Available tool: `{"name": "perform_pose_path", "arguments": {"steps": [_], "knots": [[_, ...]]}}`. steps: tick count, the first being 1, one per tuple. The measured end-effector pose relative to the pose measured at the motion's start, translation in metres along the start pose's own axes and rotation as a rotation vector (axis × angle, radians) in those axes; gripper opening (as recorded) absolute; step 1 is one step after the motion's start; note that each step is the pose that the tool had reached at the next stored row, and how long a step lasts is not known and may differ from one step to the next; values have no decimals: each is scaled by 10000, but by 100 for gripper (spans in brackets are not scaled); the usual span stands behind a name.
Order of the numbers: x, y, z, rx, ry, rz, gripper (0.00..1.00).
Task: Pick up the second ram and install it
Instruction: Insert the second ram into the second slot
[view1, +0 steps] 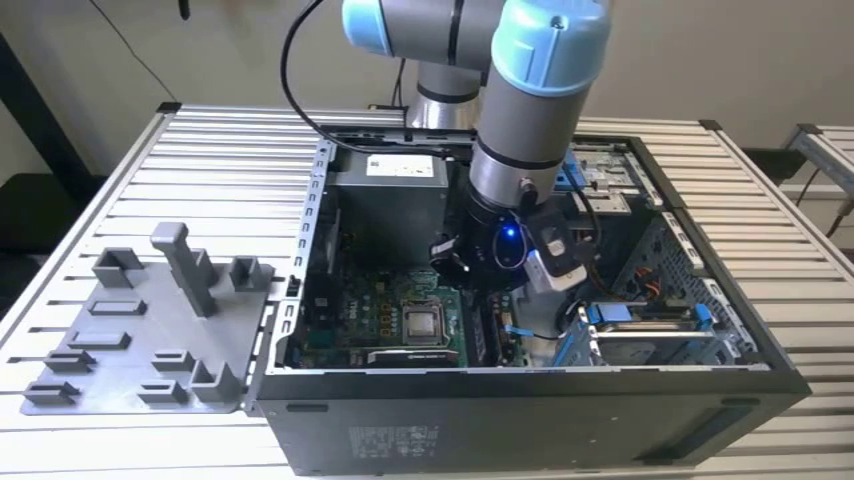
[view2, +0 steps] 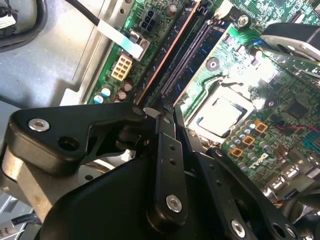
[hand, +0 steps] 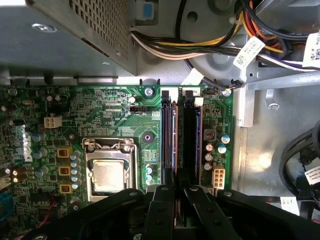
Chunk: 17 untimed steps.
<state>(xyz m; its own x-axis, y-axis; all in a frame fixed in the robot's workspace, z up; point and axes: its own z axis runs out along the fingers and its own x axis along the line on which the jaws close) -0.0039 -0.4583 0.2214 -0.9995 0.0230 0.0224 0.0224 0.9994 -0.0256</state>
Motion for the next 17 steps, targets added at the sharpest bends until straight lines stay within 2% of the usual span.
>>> {"name": "perform_pose_path", "arguments": {"steps": [17], "knots": [[-2,2,37,-3,-1,-7,14]]}}
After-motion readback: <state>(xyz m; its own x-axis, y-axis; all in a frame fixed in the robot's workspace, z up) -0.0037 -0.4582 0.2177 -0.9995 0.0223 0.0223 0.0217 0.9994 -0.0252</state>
